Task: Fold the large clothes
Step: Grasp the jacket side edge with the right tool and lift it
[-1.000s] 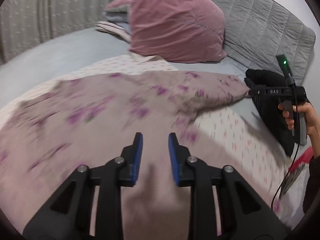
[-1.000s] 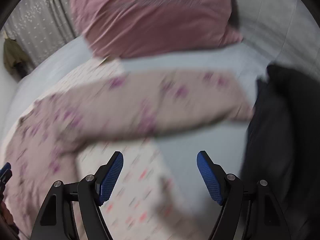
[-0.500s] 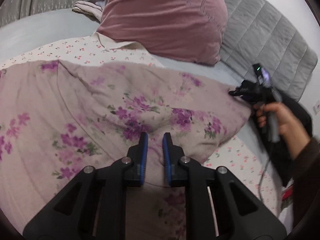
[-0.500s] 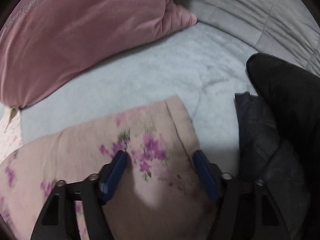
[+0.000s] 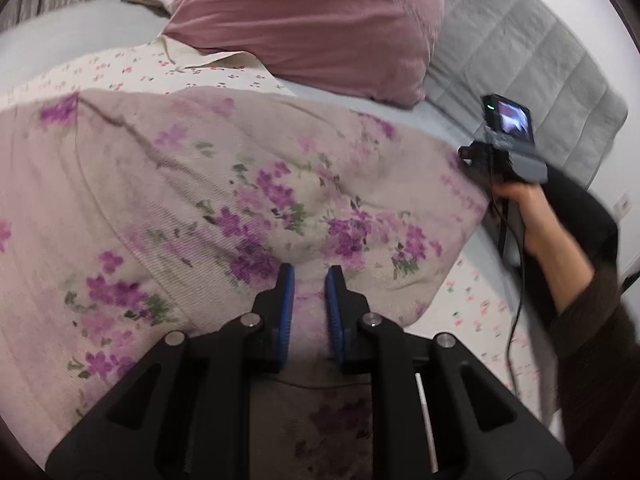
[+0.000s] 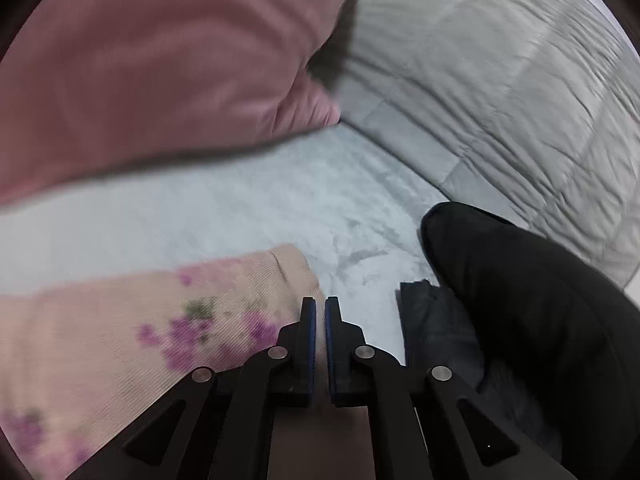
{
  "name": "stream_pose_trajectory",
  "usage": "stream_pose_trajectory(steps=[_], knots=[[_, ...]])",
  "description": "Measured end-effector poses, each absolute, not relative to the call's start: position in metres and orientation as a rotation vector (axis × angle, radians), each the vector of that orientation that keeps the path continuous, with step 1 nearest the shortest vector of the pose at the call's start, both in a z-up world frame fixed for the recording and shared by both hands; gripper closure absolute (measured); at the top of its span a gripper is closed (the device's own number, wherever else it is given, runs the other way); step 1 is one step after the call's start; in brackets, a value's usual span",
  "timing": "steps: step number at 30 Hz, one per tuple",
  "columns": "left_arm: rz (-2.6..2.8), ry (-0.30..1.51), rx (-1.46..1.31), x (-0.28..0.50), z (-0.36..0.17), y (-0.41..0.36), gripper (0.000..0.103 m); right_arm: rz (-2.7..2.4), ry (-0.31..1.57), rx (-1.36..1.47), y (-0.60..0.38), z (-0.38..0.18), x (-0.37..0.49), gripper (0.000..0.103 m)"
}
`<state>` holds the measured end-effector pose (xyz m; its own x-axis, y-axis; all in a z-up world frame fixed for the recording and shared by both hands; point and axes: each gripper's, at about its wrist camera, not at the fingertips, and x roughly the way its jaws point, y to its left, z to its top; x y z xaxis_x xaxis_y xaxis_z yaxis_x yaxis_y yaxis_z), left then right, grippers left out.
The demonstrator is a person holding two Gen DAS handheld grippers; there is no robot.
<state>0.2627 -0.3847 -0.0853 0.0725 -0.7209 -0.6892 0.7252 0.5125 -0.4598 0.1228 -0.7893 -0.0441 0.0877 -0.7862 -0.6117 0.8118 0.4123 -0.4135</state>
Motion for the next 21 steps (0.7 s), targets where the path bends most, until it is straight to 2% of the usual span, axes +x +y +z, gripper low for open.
stream_pose_trajectory(steps=[1,4,6,7,10,12,15,19,20,21], knots=[[-1.088,1.031,-0.003,0.264,-0.084,-0.384,0.084,-1.151,0.841,0.051,-0.776,-0.034,0.119,0.092],[-1.077,1.002,0.029,0.257,-0.080,-0.385,0.083,-0.918,0.737,0.108,-0.713,-0.010,0.120,0.071],[-1.077,0.995,0.034,0.257,-0.078,-0.386,0.082,-0.693,0.693,0.123,-0.652,-0.002,0.128,0.037],[-1.080,0.995,0.029,0.257,-0.078,-0.384,0.082,-0.597,0.693,0.110,-0.626,-0.004,0.133,0.034],[-1.096,1.005,0.005,0.259,-0.079,-0.380,0.080,-0.338,0.836,0.010,-0.564,-0.039,0.151,0.033],[-1.109,1.013,-0.009,0.260,-0.080,-0.376,0.079,-0.353,0.915,-0.026,-0.567,-0.062,0.150,0.033],[-1.114,1.020,-0.018,0.262,-0.081,-0.376,0.079,-0.523,0.887,0.095,-0.628,-0.059,0.119,0.033],[-1.116,1.021,-0.024,0.262,-0.079,-0.376,0.078,-0.907,0.933,0.082,-0.706,-0.051,0.082,0.032],[-1.114,1.017,-0.020,0.261,-0.078,-0.375,0.075,-0.969,0.932,0.104,-0.713,-0.044,0.075,0.031],[-1.112,1.012,-0.012,0.260,-0.074,-0.375,0.067,-1.022,0.929,0.131,-0.715,-0.037,0.069,0.030]])
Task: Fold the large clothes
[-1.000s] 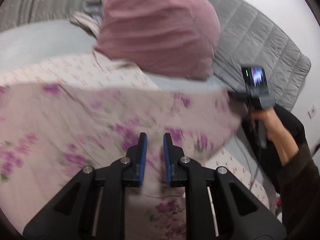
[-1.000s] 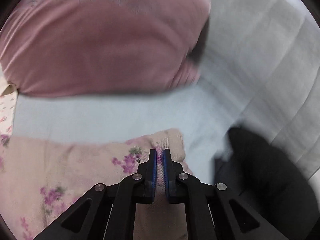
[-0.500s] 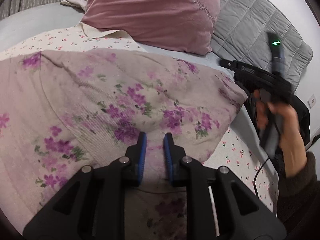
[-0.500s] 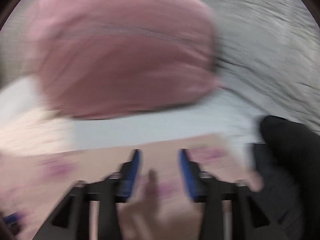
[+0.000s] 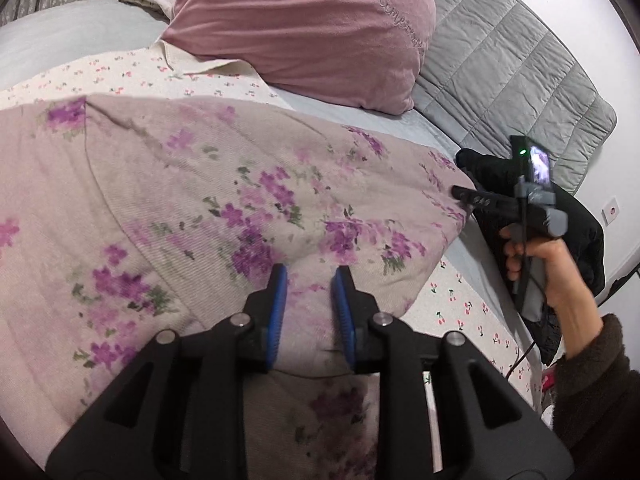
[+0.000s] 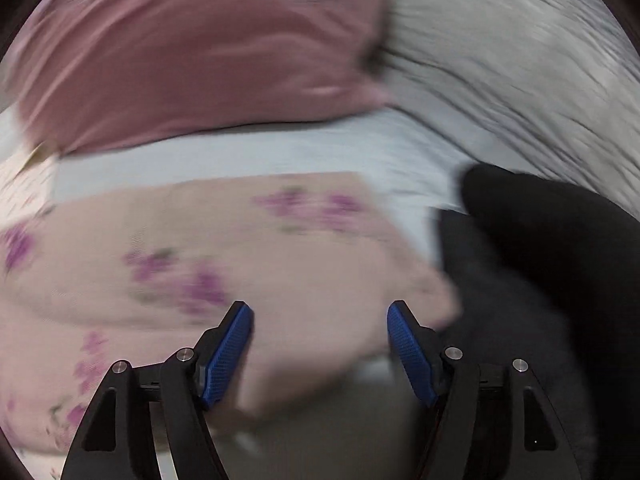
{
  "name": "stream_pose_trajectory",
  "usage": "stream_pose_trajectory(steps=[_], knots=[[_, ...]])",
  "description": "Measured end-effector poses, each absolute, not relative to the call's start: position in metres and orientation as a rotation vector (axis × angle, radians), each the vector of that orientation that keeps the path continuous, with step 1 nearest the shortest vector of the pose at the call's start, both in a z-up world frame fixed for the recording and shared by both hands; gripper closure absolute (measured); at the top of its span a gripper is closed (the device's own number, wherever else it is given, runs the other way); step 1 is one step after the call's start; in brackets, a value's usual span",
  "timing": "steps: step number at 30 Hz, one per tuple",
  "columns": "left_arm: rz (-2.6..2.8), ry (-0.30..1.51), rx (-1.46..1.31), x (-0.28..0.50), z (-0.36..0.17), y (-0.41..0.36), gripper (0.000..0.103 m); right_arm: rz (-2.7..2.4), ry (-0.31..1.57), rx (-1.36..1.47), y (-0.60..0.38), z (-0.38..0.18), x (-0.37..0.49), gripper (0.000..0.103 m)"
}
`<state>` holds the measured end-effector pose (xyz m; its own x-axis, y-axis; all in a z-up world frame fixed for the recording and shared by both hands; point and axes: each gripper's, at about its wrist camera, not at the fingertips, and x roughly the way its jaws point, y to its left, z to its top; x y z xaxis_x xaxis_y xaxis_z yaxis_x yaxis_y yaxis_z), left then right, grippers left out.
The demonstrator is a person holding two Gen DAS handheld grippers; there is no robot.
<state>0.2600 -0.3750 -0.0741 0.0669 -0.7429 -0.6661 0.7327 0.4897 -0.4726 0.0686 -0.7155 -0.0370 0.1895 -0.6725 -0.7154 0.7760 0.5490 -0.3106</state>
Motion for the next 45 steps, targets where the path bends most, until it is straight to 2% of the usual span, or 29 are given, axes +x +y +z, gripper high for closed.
stream_pose_trajectory(steps=[1,3,5,7,12,15,19,20,22,23,24,26,32,38,42,45], knots=[[-1.107,1.008,-0.004,0.259,-0.070,-0.374,0.061,-1.041,0.915,0.152,-0.712,-0.030,0.065,0.030],[-1.064,0.983,0.016,0.254,-0.055,-0.367,0.038,-0.993,0.851,0.241,-0.702,-0.015,0.058,0.026],[-1.028,0.935,0.019,0.250,-0.041,-0.359,0.030,-0.963,0.802,0.388,-0.697,-0.012,0.046,0.020],[-0.995,0.926,0.019,0.248,-0.027,-0.348,0.027,-0.917,0.779,0.519,-0.691,-0.014,0.039,0.019],[-0.888,0.972,0.048,0.248,-0.004,-0.305,0.021,-0.924,0.881,0.592,-0.676,-0.047,0.063,0.019],[-0.810,1.002,0.010,0.252,0.000,-0.260,0.020,-0.928,0.789,0.693,-0.685,-0.056,0.058,0.012],[-0.698,1.056,-0.064,0.254,-0.004,-0.193,0.020,-0.927,0.671,0.680,-0.696,-0.061,0.065,0.010],[-0.672,1.060,-0.072,0.253,-0.005,-0.178,0.020,-0.939,0.645,0.660,-0.697,-0.062,0.068,0.012],[-0.602,1.044,-0.094,0.247,-0.003,-0.141,0.020,-0.945,0.627,0.618,-0.702,-0.062,0.074,0.030],[-0.567,1.030,-0.105,0.242,-0.001,-0.124,0.020,-0.934,0.625,0.587,-0.701,-0.059,0.078,0.054],[-0.535,1.016,-0.112,0.238,0.002,-0.106,0.020,-0.925,0.622,0.565,-0.699,-0.055,0.079,0.072],[-0.489,0.988,-0.110,0.230,0.006,-0.075,0.020,-0.904,0.582,0.534,-0.696,-0.040,0.078,0.080],[-0.386,0.948,-0.093,0.216,0.008,-0.015,0.020,-0.840,0.466,0.424,-0.657,0.024,0.090,0.085],[-0.367,0.948,-0.217,0.203,0.006,0.034,0.020,-0.687,0.399,0.207,-0.559,0.091,0.128,0.086],[-0.346,0.933,-0.234,0.203,0.007,0.051,0.020,-0.529,0.409,0.057,-0.475,0.112,0.156,0.086],[-0.347,0.914,-0.245,0.204,0.005,0.055,0.020,-0.371,0.453,-0.029,-0.408,0.108,0.174,0.086]])
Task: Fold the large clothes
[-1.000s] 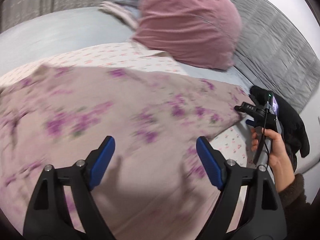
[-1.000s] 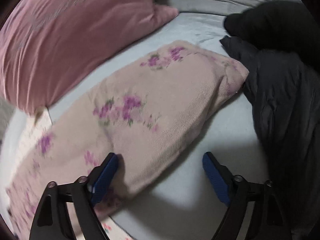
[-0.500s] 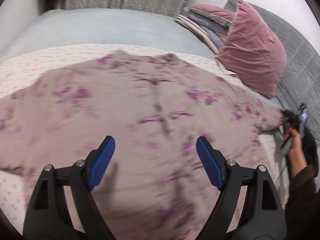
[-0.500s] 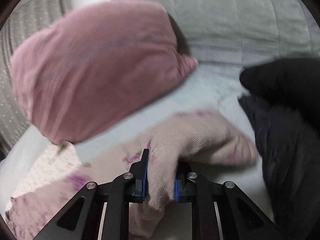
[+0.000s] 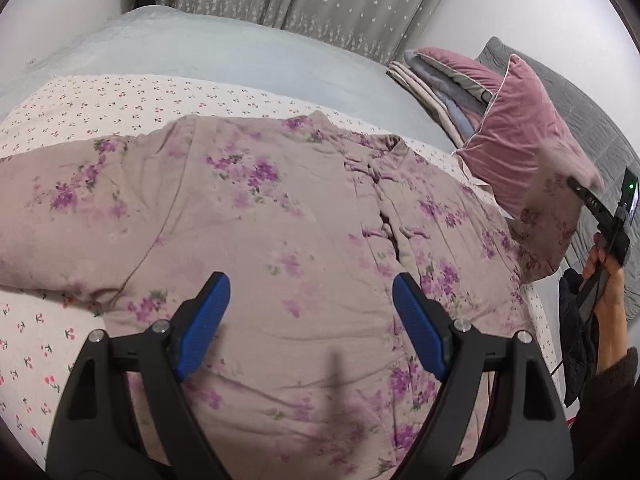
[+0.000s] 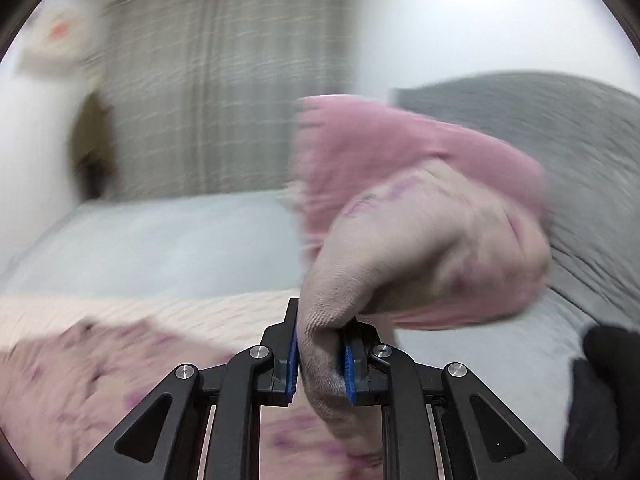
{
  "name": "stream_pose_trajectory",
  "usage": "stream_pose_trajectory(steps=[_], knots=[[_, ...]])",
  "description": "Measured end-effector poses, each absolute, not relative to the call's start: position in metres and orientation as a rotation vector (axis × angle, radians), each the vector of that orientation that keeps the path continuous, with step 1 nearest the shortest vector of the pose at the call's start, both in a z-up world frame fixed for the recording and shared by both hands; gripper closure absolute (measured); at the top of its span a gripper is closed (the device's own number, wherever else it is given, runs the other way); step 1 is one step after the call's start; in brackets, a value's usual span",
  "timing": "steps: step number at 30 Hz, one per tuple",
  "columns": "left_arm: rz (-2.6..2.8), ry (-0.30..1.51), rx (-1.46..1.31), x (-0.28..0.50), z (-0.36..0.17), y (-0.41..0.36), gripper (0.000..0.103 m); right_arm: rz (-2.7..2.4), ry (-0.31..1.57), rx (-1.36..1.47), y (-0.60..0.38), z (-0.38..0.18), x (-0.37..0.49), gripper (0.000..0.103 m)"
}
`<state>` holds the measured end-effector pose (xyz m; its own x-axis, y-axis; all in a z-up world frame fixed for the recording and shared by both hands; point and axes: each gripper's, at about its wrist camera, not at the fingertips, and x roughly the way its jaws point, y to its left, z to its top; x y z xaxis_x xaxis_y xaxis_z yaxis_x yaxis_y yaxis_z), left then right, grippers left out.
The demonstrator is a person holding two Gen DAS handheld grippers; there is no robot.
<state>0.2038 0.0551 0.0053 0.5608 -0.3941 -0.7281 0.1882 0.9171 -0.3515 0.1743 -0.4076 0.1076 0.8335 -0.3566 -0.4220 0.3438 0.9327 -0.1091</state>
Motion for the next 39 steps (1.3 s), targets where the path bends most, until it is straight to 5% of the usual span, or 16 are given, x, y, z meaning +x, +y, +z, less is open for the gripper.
stream_pose_trajectory(steps=[13,16,20,25,28,29,30,39], knots=[[-0.350,0.991,-0.226,0.210,-0.028,0.045,0.020,0.021,0.945,-0.137,-0.258,-0.041,0.202,0.080],[-0.413,0.996,-0.227,0.215,-0.028,0.028,0.020,0.058,0.947,0.019,-0.278,-0.035,0.182,0.066],[-0.492,1.034,-0.283,0.231,-0.033,0.002,0.020,0.148,0.888,0.276,-0.300,-0.018,0.145,0.026],[-0.520,1.125,-0.359,0.260,-0.054,-0.035,0.020,0.095,0.793,0.399,-0.325,-0.010,0.109,0.024],[-0.505,1.108,-0.299,0.273,-0.055,-0.060,0.031,-0.009,0.789,0.381,-0.340,-0.013,0.105,0.024],[-0.492,1.094,-0.273,0.277,-0.053,-0.067,0.048,-0.025,0.776,0.398,-0.344,-0.015,0.104,0.024],[-0.507,1.082,-0.266,0.281,-0.050,-0.074,0.085,-0.038,0.772,0.407,-0.348,-0.018,0.106,0.024],[-0.389,0.688,-0.296,0.258,0.039,-0.027,0.090,-0.346,0.671,0.298,-0.418,-0.017,0.093,0.024]])
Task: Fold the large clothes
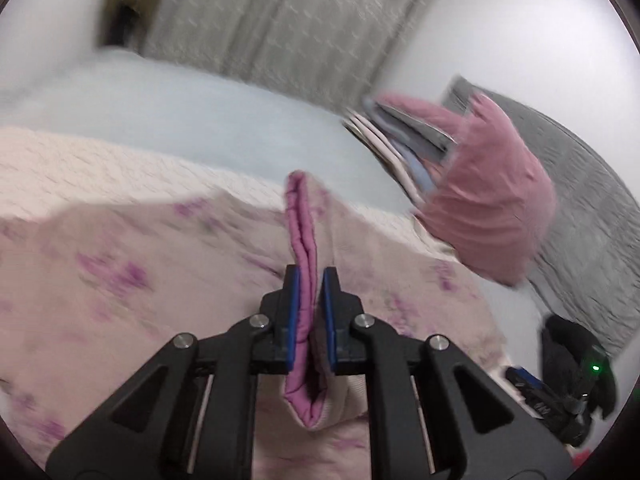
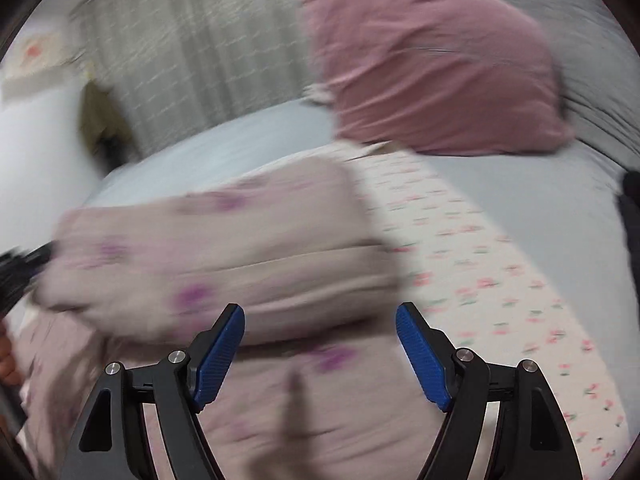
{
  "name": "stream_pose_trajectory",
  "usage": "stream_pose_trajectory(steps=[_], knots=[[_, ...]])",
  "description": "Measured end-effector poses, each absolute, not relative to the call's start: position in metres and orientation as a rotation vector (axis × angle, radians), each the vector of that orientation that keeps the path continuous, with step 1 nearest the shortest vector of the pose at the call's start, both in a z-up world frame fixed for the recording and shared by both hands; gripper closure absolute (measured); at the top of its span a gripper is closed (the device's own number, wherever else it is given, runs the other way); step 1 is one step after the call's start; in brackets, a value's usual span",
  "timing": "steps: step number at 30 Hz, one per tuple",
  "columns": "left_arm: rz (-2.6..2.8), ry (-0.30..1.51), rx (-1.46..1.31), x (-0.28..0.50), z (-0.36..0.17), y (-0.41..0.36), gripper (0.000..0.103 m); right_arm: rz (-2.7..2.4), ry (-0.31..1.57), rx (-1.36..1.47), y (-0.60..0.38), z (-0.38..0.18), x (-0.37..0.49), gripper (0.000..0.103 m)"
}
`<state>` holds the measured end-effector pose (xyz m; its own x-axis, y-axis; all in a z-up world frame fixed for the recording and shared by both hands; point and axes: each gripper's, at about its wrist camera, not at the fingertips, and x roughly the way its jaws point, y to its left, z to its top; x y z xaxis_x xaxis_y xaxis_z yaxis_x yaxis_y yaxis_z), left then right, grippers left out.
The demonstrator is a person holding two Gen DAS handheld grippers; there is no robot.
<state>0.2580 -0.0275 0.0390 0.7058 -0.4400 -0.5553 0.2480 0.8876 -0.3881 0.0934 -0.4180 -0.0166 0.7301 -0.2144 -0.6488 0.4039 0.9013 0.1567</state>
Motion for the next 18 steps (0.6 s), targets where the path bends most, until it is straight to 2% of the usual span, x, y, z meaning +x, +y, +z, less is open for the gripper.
stream_pose_trajectory(steps=[6,11,12,13,14,16,18], knots=[[-0.275,0.925,-0.294,0.286,-0.027,0.004,0.089,-0.357,0.761,0.318,-0.451,-0.042,0.105,0.027],[-0.281,0.947,-0.326,0.284,-0.047,0.007,0.089,-0.302,0.817,0.097,-0.418,-0.050,0.137,0.038],[-0.283,0.942,-0.324,0.283,-0.043,0.007,0.090,-0.328,0.812,0.034,-0.412,-0.051,0.143,0.045],[-0.286,0.925,-0.318,0.281,-0.037,0.006,0.090,-0.346,0.799,0.004,-0.410,-0.050,0.144,0.071],[-0.295,0.909,-0.316,0.279,-0.032,0.006,0.090,-0.364,0.774,0.028,-0.417,-0.046,0.143,0.083],[-0.302,0.896,-0.299,0.277,-0.026,0.004,0.090,-0.542,0.705,0.104,-0.444,-0.035,0.130,0.092],[-0.283,0.941,-0.225,0.281,-0.036,-0.004,0.090,-0.705,0.713,0.194,-0.484,-0.037,0.112,0.093]])
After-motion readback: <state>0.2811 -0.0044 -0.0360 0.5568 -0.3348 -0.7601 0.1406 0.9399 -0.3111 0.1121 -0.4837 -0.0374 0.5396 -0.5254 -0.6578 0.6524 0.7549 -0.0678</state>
